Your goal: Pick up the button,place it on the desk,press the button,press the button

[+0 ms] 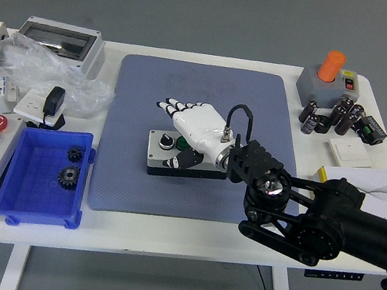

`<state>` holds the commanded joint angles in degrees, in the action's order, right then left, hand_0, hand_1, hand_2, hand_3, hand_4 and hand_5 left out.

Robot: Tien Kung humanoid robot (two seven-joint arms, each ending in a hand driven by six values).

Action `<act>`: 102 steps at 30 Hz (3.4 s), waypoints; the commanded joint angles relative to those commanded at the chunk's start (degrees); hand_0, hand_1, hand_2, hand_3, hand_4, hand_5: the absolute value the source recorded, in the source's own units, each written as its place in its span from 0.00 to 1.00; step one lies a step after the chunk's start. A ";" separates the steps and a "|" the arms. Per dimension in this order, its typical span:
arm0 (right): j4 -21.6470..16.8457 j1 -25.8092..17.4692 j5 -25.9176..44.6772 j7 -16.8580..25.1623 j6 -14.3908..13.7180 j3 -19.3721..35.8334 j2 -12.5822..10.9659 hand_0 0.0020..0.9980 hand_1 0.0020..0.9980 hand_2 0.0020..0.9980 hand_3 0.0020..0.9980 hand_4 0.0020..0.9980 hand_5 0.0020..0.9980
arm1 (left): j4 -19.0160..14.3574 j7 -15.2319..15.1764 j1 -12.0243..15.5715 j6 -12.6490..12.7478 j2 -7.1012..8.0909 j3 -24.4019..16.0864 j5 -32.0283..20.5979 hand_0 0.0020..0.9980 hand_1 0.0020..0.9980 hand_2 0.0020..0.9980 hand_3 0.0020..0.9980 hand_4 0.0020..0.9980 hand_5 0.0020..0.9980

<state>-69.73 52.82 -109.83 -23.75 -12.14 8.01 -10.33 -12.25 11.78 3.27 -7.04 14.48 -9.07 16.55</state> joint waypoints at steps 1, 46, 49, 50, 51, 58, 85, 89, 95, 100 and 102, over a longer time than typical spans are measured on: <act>0.72 -0.05 -0.06 -0.26 -0.08 -0.31 0.46 0.78 0.87 1.00 1.00 1.00 0.55 | 0.00 -0.02 -0.02 0.01 -0.01 -0.03 0.05 0.66 0.69 0.65 0.65 0.75 0.43; -25.58 -11.89 10.89 -7.14 -3.30 22.50 -25.31 0.62 0.68 0.70 0.97 0.77 0.44 | 0.09 0.12 0.63 0.22 0.70 -1.34 0.03 0.66 0.69 0.64 0.64 0.75 0.43; -29.94 -10.40 11.73 -10.20 1.67 21.09 -29.33 0.62 0.68 0.70 0.97 0.77 0.44 | 0.13 0.14 0.61 0.15 0.90 -1.26 -0.14 0.66 0.69 0.64 0.64 0.75 0.43; -31.35 -9.94 11.93 -10.87 3.44 20.69 -30.47 0.62 0.68 0.70 0.97 0.77 0.44 | 0.14 0.14 0.59 0.13 0.93 -1.27 -0.16 0.66 0.69 0.64 0.64 0.75 0.43; -32.20 -9.52 12.12 -11.33 5.14 20.32 -31.05 0.62 0.68 0.70 0.97 0.77 0.44 | 0.14 0.13 0.56 0.11 0.94 -1.29 -0.16 0.66 0.69 0.64 0.64 0.75 0.43; -32.20 -6.78 13.75 -12.12 13.72 17.12 -29.31 0.27 0.34 0.22 0.92 0.27 0.00 | 0.16 0.17 0.43 -0.04 0.91 -0.99 -0.45 0.66 0.69 0.64 0.64 0.75 0.42; -27.68 -3.77 15.42 -11.90 13.48 6.02 -22.71 0.25 0.34 0.23 0.92 0.26 0.00 | 0.09 0.31 0.38 -0.46 0.79 -0.95 -0.25 0.65 0.69 0.64 0.64 0.76 0.42; -27.58 -4.11 15.67 -11.79 13.36 5.35 -22.28 0.25 0.34 0.23 0.92 0.26 0.00 | 0.08 0.26 0.31 -0.46 0.70 -0.97 -0.28 0.65 0.69 0.64 0.64 0.76 0.42; -24.79 -3.98 17.64 -11.14 13.04 4.03 -20.50 0.25 0.34 0.22 0.92 0.26 0.00 | 0.03 0.20 0.81 -0.36 0.74 -0.75 -0.38 0.65 0.69 0.64 0.64 0.76 0.42; -23.71 -4.28 18.35 -10.82 12.90 4.37 -20.36 0.24 0.34 0.22 0.92 0.26 0.00 | 0.04 0.16 1.20 -0.29 0.80 -0.24 -0.82 0.65 0.69 0.64 0.64 0.76 0.41; -23.67 -4.30 18.48 -10.77 12.92 4.48 -20.54 0.24 0.34 0.22 0.92 0.26 0.00 | 0.04 0.14 1.25 -0.27 0.80 -0.24 -0.81 0.65 0.69 0.64 0.64 0.76 0.41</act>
<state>-93.40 48.52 -91.35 -34.52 0.78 12.49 -30.87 -12.21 11.92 4.52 -7.31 15.28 -9.31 15.74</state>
